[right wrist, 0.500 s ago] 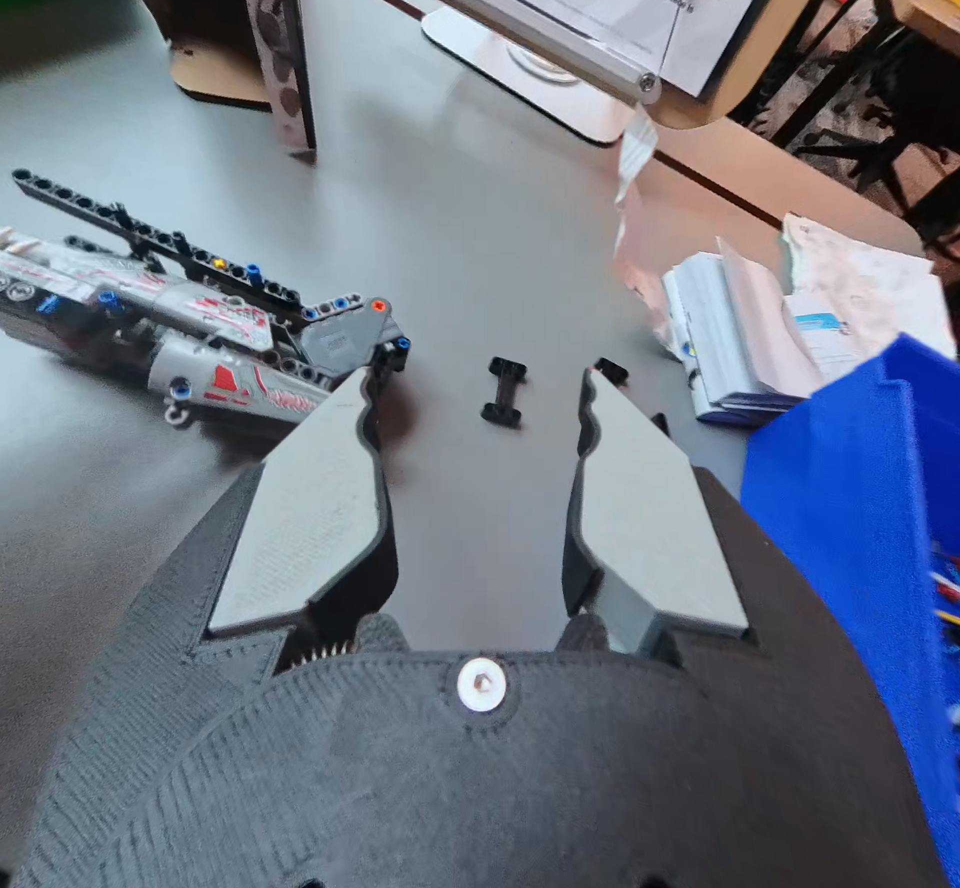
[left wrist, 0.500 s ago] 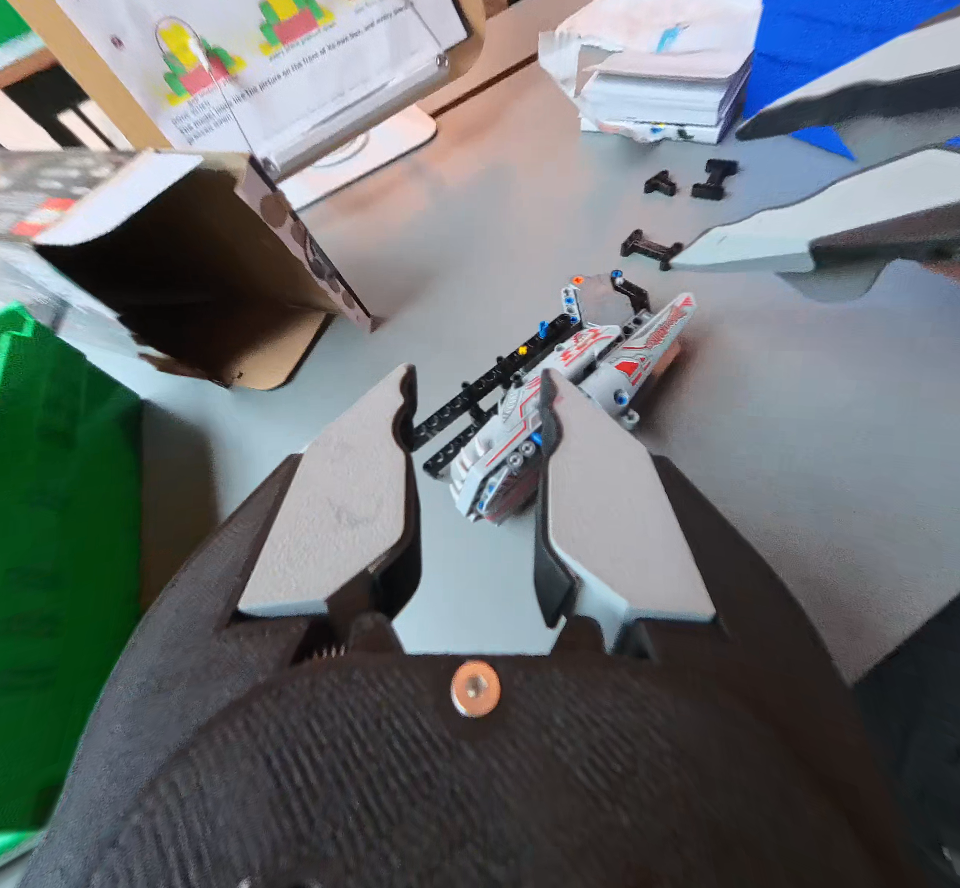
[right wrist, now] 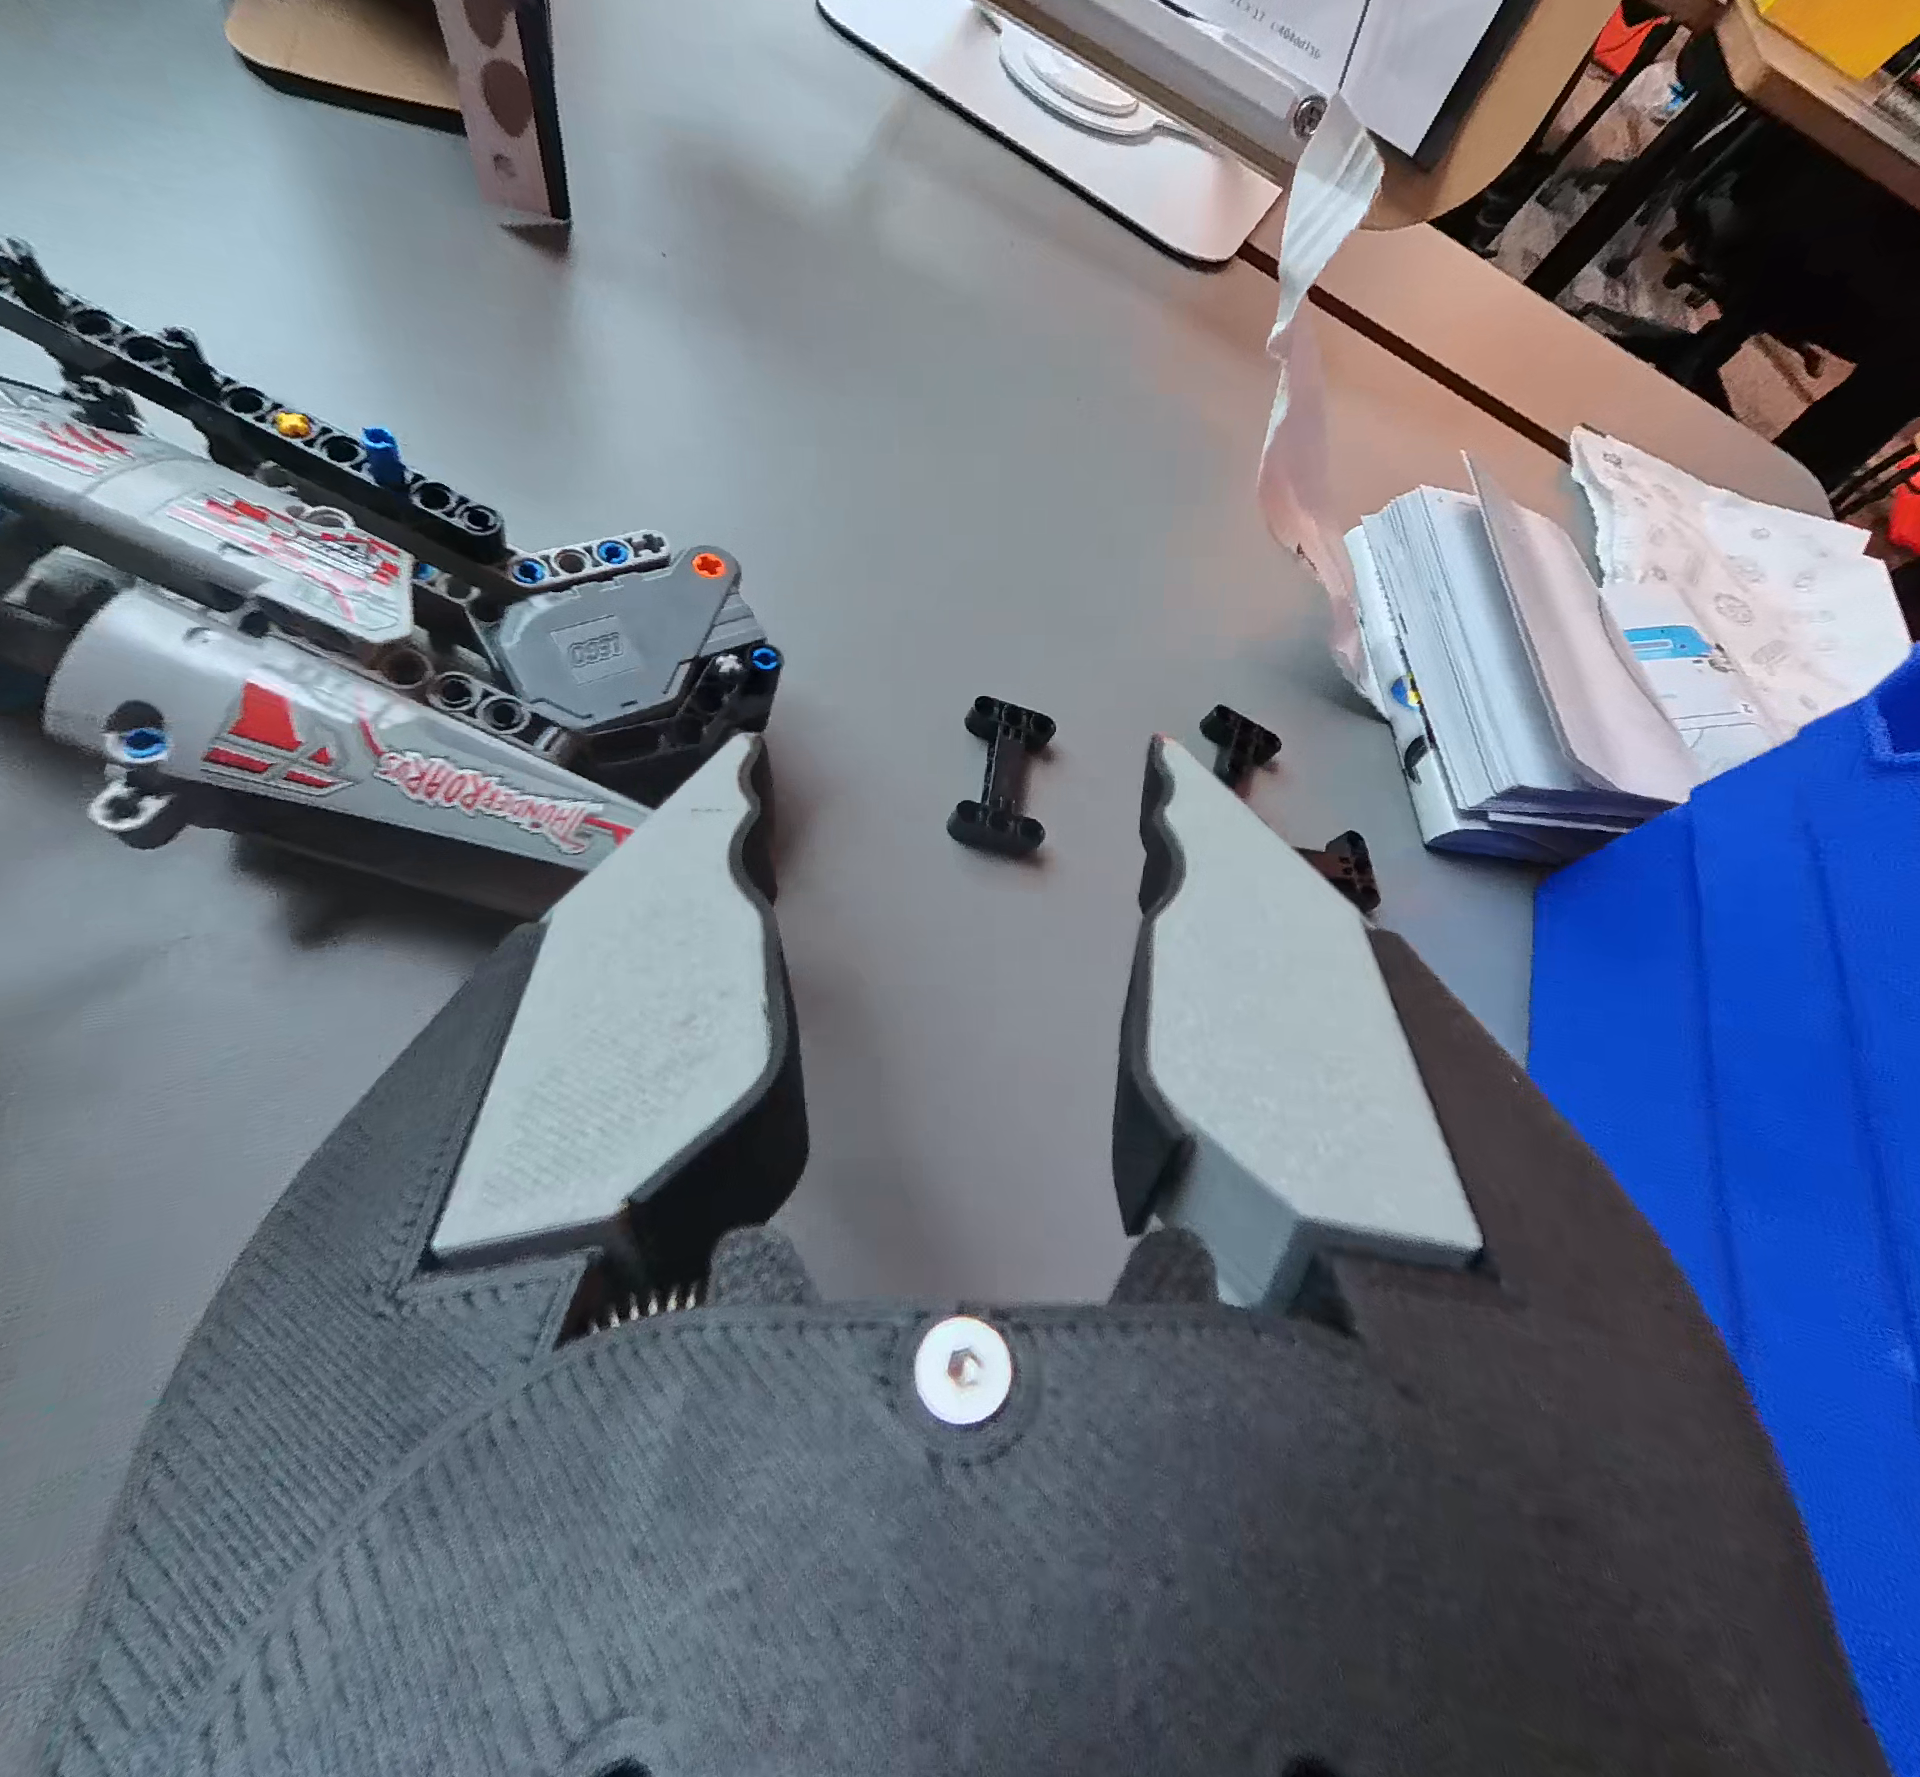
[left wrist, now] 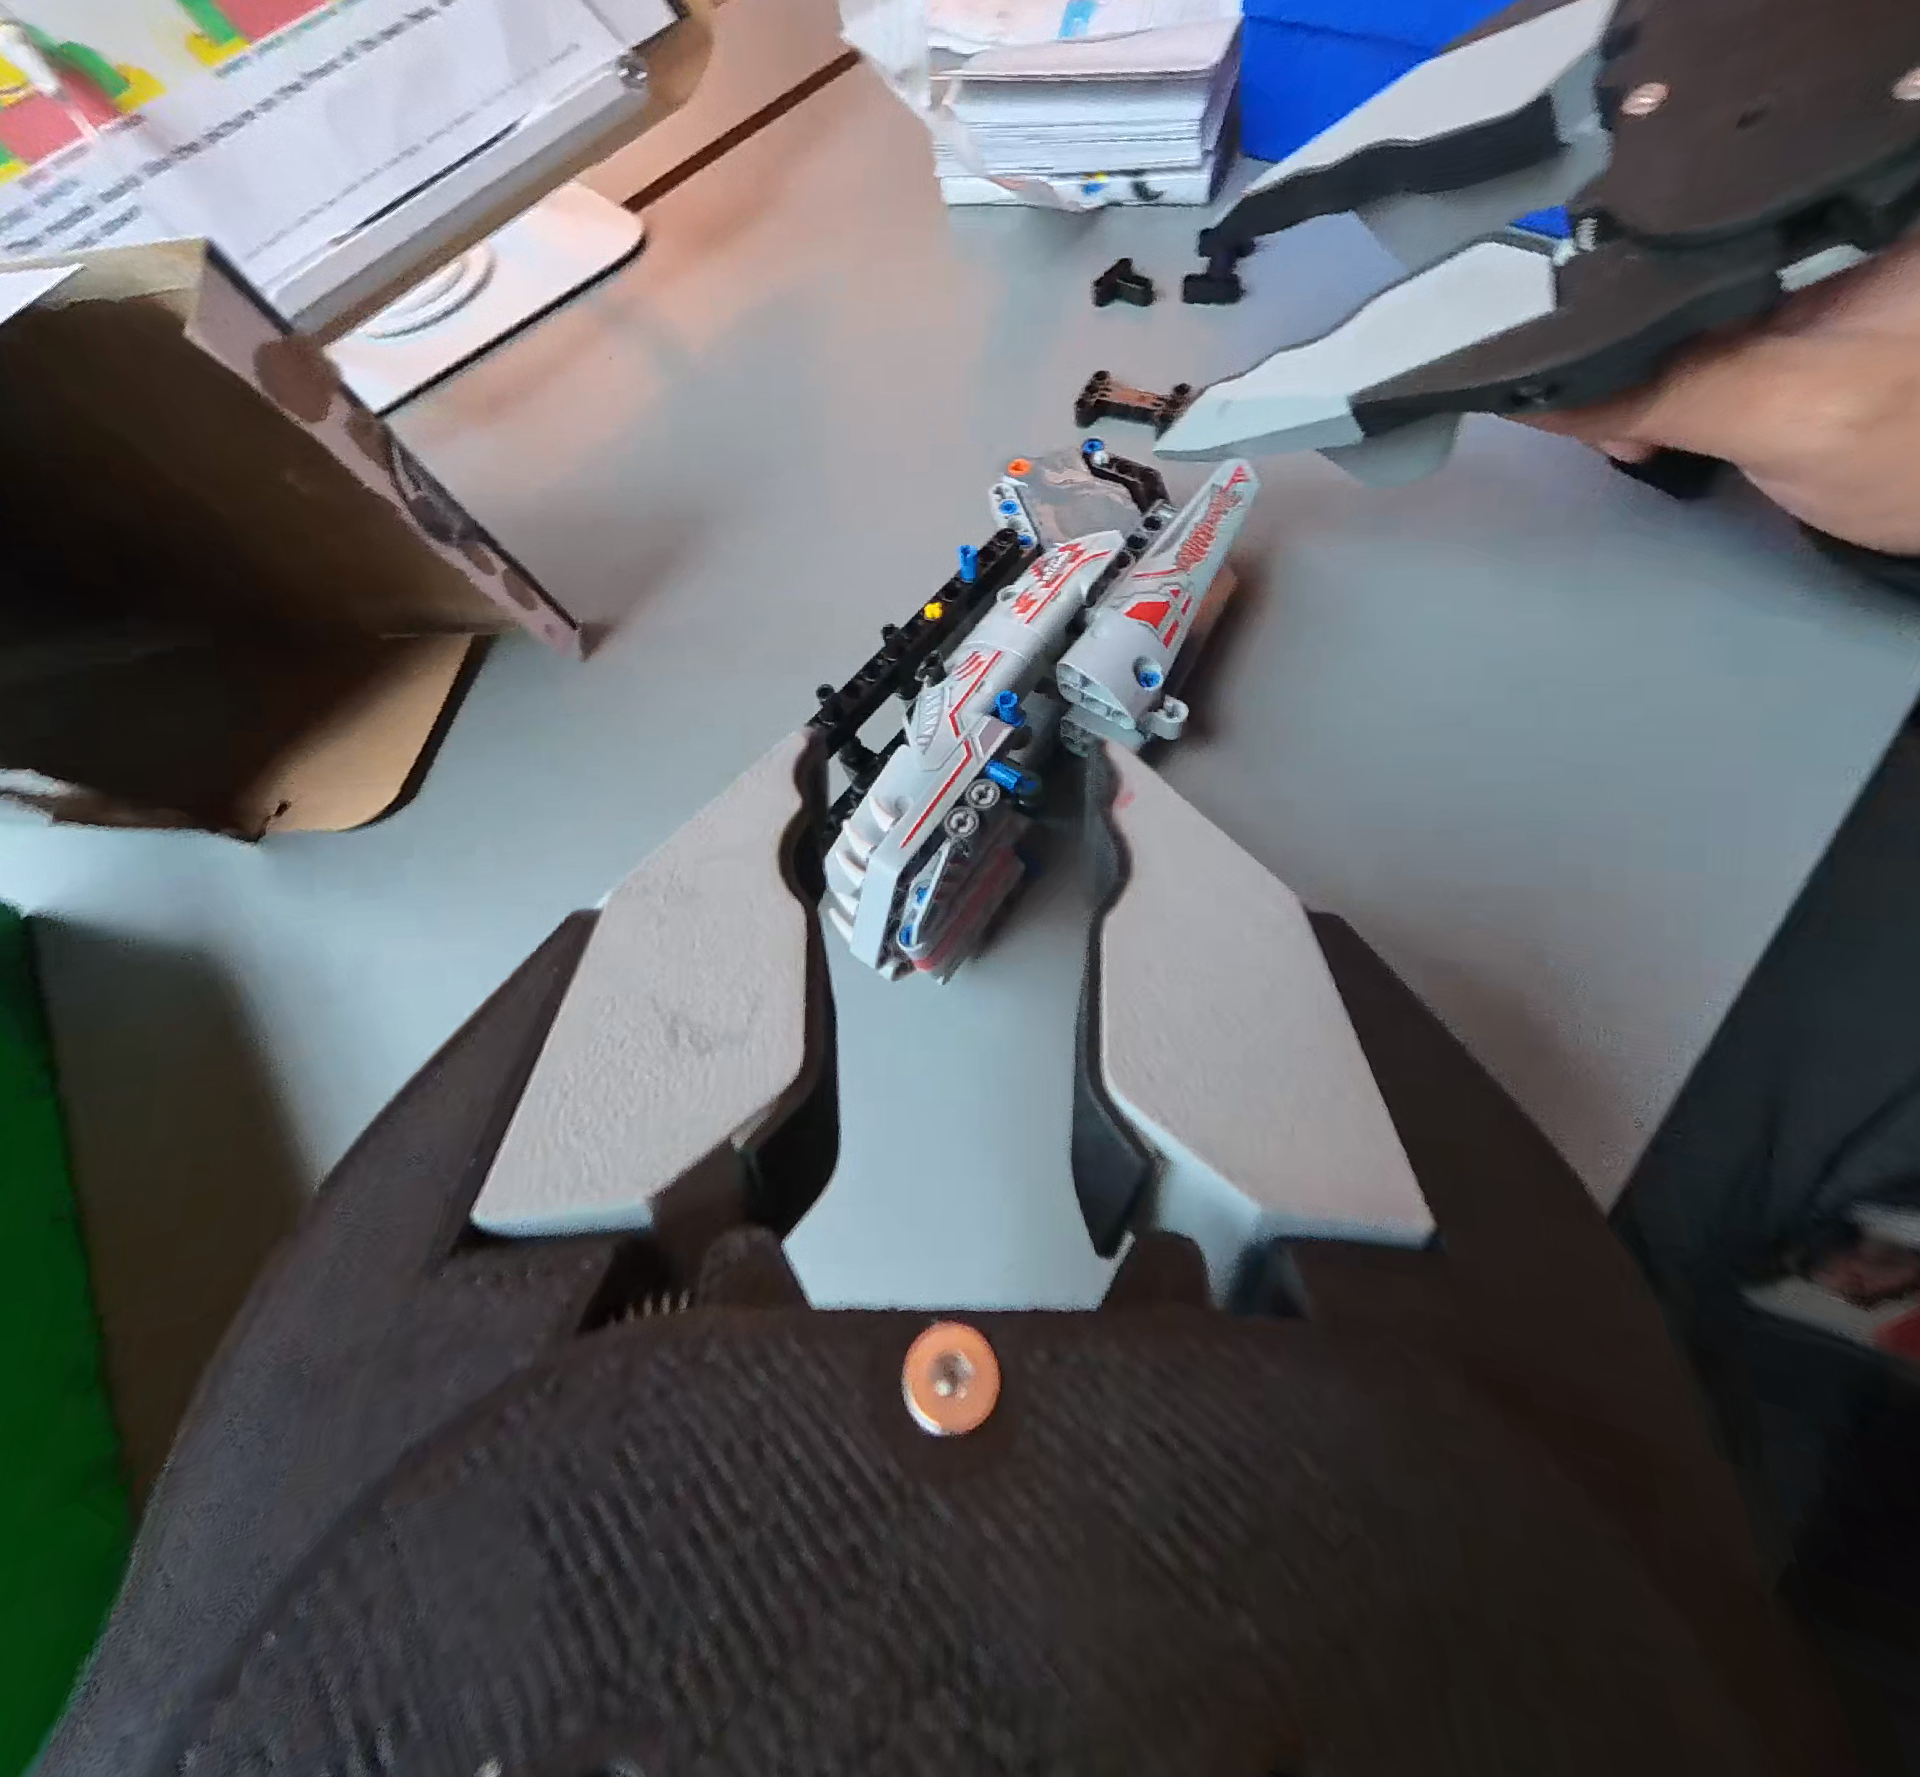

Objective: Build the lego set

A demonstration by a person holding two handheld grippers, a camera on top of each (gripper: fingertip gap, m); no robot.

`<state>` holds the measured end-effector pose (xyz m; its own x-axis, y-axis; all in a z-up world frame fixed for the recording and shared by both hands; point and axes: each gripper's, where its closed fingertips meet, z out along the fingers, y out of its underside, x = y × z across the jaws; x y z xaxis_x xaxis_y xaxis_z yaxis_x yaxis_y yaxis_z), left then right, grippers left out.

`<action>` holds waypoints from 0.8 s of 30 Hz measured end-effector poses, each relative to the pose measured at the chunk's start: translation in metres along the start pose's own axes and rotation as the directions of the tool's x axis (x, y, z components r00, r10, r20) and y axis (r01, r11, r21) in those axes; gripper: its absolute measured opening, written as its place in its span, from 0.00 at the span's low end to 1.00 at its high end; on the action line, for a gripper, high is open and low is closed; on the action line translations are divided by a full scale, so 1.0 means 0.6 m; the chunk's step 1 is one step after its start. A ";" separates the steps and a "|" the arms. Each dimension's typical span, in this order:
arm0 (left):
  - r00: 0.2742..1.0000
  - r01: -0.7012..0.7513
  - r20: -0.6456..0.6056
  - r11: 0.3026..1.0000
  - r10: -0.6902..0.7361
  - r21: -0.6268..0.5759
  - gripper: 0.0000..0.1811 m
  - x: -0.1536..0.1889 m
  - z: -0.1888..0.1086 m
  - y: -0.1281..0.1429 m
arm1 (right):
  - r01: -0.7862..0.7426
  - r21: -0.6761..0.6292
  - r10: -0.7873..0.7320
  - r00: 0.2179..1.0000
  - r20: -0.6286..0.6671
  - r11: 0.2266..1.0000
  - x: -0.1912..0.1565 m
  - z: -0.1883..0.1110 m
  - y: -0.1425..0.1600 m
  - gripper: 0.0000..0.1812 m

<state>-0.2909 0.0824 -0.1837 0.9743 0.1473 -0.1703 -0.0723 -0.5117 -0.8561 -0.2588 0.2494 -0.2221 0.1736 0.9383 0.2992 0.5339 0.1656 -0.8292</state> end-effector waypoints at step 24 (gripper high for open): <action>0.967 -0.191 -0.203 0.968 0.156 -0.163 0.30 0.013 0.038 0.044 | 0.163 0.238 -0.261 0.840 0.476 0.958 -0.138 -0.059 -0.034 0.14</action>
<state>-0.2899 0.0892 -0.2186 0.9738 -0.1090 -0.1995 -0.2208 -0.6617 -0.7165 -0.2549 0.1574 -0.2132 -0.3876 0.8893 0.2427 0.3429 0.3835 -0.8575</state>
